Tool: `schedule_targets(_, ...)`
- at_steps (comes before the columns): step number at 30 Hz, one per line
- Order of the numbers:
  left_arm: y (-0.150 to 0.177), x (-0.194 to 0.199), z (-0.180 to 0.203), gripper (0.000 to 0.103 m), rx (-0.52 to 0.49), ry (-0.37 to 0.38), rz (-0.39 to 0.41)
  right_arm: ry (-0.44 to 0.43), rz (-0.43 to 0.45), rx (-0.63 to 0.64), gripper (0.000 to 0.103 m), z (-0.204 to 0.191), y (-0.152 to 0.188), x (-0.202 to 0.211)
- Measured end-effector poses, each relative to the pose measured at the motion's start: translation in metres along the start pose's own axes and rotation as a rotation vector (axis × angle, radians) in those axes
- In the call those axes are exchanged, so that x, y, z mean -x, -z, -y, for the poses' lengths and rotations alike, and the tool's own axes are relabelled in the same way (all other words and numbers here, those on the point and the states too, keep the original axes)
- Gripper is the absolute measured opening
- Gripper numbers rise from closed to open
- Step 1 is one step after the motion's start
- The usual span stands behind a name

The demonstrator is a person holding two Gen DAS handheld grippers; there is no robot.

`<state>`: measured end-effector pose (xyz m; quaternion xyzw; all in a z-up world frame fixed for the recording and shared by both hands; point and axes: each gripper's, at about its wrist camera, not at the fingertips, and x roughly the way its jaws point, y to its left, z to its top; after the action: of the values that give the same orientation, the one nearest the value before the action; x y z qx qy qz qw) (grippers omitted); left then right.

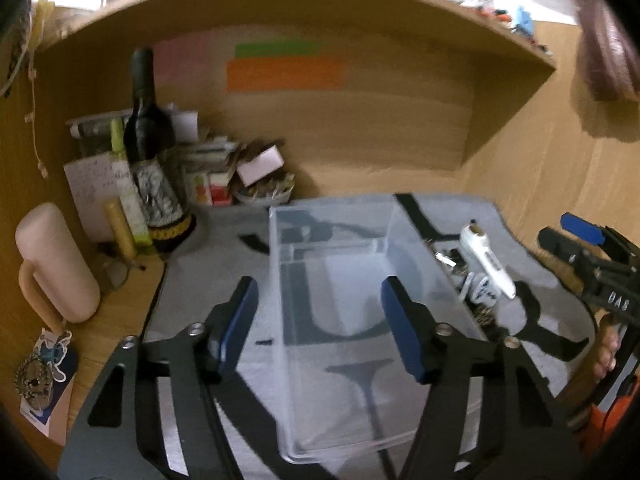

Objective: Organize rigid objects
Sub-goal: 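Lower the right gripper onto the white facial device and close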

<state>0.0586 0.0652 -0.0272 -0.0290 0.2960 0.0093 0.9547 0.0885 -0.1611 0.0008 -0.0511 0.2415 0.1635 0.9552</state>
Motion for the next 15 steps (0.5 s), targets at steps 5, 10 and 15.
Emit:
schedule_targets(5,0.002,-0.025,-0.018,0.048,0.015,-0.007,-0.097,0.013,-0.072,-0.015,0.065,0.013,-0.003,-0.022)
schedule_targets(10,0.008,-0.054,-0.033,0.040,0.038,0.016,-0.207,0.037,-0.155,-0.033,0.063,0.026,-0.001,-0.048)
schedule_targets(15,0.014,-0.068,-0.040,0.040,0.067,0.042,-0.273,0.060,-0.247,-0.061,0.056,0.042,0.003,-0.077)
